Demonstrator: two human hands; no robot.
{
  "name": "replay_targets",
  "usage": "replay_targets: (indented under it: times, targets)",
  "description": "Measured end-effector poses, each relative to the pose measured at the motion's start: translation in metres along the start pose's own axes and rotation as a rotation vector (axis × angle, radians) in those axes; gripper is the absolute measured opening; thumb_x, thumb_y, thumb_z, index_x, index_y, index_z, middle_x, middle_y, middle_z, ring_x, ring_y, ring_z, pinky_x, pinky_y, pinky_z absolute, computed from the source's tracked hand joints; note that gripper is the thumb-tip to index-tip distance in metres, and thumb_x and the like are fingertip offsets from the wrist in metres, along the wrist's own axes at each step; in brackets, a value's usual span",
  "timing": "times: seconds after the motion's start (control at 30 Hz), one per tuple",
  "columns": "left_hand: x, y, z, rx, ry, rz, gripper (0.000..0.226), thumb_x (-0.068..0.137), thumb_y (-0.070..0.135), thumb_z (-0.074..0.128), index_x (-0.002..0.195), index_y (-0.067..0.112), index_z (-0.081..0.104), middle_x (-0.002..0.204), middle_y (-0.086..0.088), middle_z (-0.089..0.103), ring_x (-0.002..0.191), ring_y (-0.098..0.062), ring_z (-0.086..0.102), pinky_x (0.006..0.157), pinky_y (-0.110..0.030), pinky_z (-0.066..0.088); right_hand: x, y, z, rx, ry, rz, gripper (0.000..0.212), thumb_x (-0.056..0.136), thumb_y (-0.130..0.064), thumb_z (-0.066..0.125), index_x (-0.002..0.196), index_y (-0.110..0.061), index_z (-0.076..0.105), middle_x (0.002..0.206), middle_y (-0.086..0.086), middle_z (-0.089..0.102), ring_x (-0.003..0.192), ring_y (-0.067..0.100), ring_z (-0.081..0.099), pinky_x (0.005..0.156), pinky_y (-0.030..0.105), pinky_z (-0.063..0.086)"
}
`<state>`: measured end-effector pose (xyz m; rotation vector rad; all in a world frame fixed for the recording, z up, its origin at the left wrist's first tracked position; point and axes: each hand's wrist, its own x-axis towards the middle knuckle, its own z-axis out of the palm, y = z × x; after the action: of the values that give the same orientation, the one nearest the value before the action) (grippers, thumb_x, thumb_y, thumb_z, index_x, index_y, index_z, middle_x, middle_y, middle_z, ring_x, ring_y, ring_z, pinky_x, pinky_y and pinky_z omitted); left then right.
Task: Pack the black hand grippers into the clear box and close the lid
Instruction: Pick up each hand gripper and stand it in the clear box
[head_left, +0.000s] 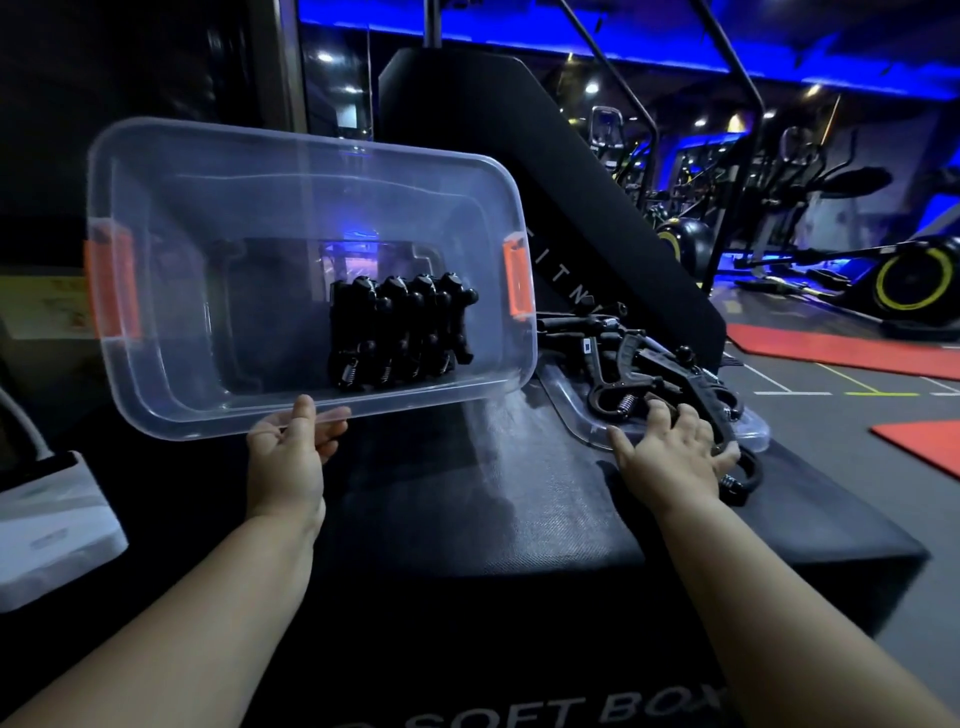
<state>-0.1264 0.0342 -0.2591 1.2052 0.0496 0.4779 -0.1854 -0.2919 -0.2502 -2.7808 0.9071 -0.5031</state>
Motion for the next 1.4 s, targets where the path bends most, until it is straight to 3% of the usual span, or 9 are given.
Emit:
replay_targets:
  times: [0.13,0.3,0.5,0.63,0.9,1.23,1.4]
  targets:
    - [-0.002,0.002,0.001,-0.003,0.008,-0.005,0.014,0.099,0.031,0.044,0.098,0.017,0.049,0.083,-0.002,0.071,0.07,-0.007,0.063,0.065,-0.022,0.045,0.001,-0.001,0.0,-0.051,0.014,0.017,0.069,0.09,-0.061,0.037,0.147,-0.024,0.024,0.152,0.02,0.023,0.138,0.036,0.022,0.11,0.054,0.011]
    - [-0.005,0.004,0.001,-0.004,0.01,0.008,0.014,0.099,0.03,0.044,0.09,0.021,0.049,0.084,-0.002,0.071,0.068,-0.006,0.062,0.066,-0.022,0.045,-0.002,-0.001,0.003,-0.069,0.076,-0.054,0.056,0.092,-0.055,0.04,0.138,-0.024,0.032,0.129,0.016,0.044,0.119,0.034,0.037,0.099,0.045,0.023]
    - [-0.004,0.003,0.0,0.007,0.007,0.002,0.017,0.099,0.031,0.044,0.102,0.015,0.049,0.084,-0.001,0.071,0.07,-0.006,0.062,0.067,-0.022,0.044,-0.004,-0.001,0.004,-0.005,0.108,-0.099,0.04,0.095,-0.04,0.04,0.13,-0.022,0.036,0.122,0.012,0.052,0.113,0.032,0.043,0.094,0.044,0.026]
    - [-0.004,0.002,0.0,0.016,0.009,0.001,0.025,0.099,0.032,0.044,0.109,0.009,0.049,0.083,0.0,0.072,0.069,-0.005,0.062,0.066,-0.022,0.044,-0.003,-0.002,0.005,0.04,0.088,-0.121,0.027,0.096,-0.037,0.041,0.113,-0.017,0.047,0.114,0.012,0.057,0.109,0.031,0.047,0.094,0.045,0.028]
    - [-0.002,0.001,0.001,0.022,0.023,-0.006,0.03,0.099,0.031,0.044,0.113,0.005,0.048,0.082,-0.001,0.072,0.068,-0.006,0.062,0.064,-0.021,0.043,-0.012,-0.002,0.0,-0.03,0.118,-0.171,0.043,0.091,-0.058,0.045,0.108,-0.02,0.056,0.113,0.006,0.058,0.114,0.026,0.045,0.091,0.04,0.025]
    - [-0.001,0.001,0.0,0.039,0.025,-0.016,0.037,0.098,0.032,0.046,0.117,0.0,0.05,0.075,0.004,0.074,0.071,-0.008,0.063,0.067,-0.024,0.044,-0.03,-0.027,-0.002,0.041,0.183,-0.361,0.04,0.091,-0.059,0.04,0.107,-0.024,0.053,0.108,0.002,0.059,0.107,0.023,0.048,0.091,0.035,0.017]
    - [-0.001,0.002,0.001,0.042,0.034,-0.021,0.04,0.098,0.032,0.046,0.118,-0.002,0.048,0.074,0.004,0.074,0.071,-0.008,0.063,0.067,-0.025,0.044,-0.038,-0.043,0.0,0.212,0.199,-0.434,0.041,0.09,-0.058,0.043,0.111,-0.024,0.055,0.106,-0.001,0.059,0.106,0.023,0.048,0.096,0.038,0.02]
